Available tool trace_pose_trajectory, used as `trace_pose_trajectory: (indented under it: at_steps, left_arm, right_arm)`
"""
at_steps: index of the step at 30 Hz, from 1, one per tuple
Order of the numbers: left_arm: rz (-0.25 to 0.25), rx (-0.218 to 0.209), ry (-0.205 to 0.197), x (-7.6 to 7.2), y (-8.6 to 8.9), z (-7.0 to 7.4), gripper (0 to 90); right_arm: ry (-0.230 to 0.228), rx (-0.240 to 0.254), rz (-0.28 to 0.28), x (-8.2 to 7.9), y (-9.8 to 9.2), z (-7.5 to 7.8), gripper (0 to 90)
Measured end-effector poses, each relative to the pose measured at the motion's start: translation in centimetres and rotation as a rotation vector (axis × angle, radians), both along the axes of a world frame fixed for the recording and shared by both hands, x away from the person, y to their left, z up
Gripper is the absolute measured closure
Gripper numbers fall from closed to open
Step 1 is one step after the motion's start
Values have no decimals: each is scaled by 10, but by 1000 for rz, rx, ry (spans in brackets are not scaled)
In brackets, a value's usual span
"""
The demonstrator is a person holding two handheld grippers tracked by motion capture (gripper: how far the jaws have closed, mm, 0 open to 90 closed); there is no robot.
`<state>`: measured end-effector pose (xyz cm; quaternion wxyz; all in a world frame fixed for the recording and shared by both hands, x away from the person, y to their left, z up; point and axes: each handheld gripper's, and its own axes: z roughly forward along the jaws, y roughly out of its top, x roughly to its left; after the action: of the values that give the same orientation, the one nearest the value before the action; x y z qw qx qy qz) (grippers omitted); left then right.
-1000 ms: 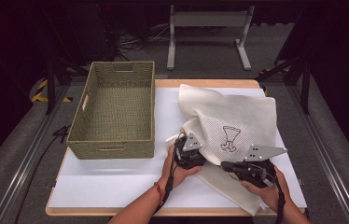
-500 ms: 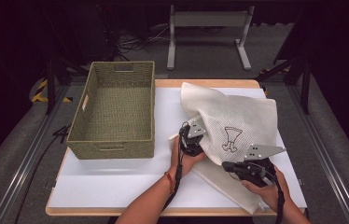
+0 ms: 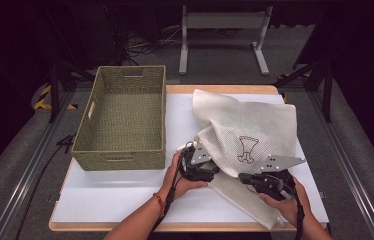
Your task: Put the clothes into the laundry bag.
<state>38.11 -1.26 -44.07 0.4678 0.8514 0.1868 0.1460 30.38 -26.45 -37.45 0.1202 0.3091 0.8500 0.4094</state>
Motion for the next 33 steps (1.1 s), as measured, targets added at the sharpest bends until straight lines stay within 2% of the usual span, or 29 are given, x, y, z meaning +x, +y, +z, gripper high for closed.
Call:
trace_pose_trajectory:
  at_steps: [5, 6, 9, 11, 15, 17, 18, 19, 20, 21, 22, 23, 25, 28, 30, 33]
  left_arm:
    - [-65, 20, -13, -9, 6, 0, 514]
    - [-50, 41, -28, -10, 5, 0, 549]
    - [-21, 40, -30, -7, 0, -2, 667]
    - [-12, 32, -14, -2, -3, -3, 699]
    - [24, 44, -14, 6, -10, -6, 769]
    - [49, 61, -32, 12, -15, -8, 814]
    - [76, 77, -46, 15, -17, -9, 839]
    - [91, 77, -42, 18, -18, -9, 858]
    - [109, 66, -31, 21, -18, -8, 867]
    - [126, 73, -35, 23, -18, -8, 873]
    - [149, 95, -64, 25, -17, -8, 877]
    - [161, 96, -63, 27, -17, -8, 882]
    - [195, 106, -88, 28, -16, -6, 885]
    - [239, 87, -84, 33, -13, -4, 886]
    - [246, 42, -51, 35, -10, -4, 885]
    - [248, 38, -60, 31, -10, -4, 857]
  right_arm:
    - [-6, -18, 15, -1, 2, 0, 895]
    - [-5, -18, 15, -1, 3, -1, 895]
    - [1, -34, 25, -1, 5, -2, 895]
    - [13, -53, 37, -1, 7, -4, 893]
    - [19, -66, 40, 0, 9, -7, 894]
    - [17, -60, 38, 0, 9, -7, 893]
    - [17, -64, 37, 0, 8, -7, 893]
    - [20, -64, 35, 0, 8, -7, 893]
    - [21, -63, 34, 0, 8, -7, 893]
    - [22, -66, 35, 0, 8, -7, 893]
    - [22, -73, 38, 0, 8, -7, 893]
    - [22, -73, 37, 0, 8, -7, 893]
    - [24, -78, 36, 0, 8, -8, 893]
    - [23, -86, 37, 1, 9, -9, 893]
    - [17, -87, 35, 0, 10, -9, 893]
    - [16, -88, 34, 0, 10, -9, 888]
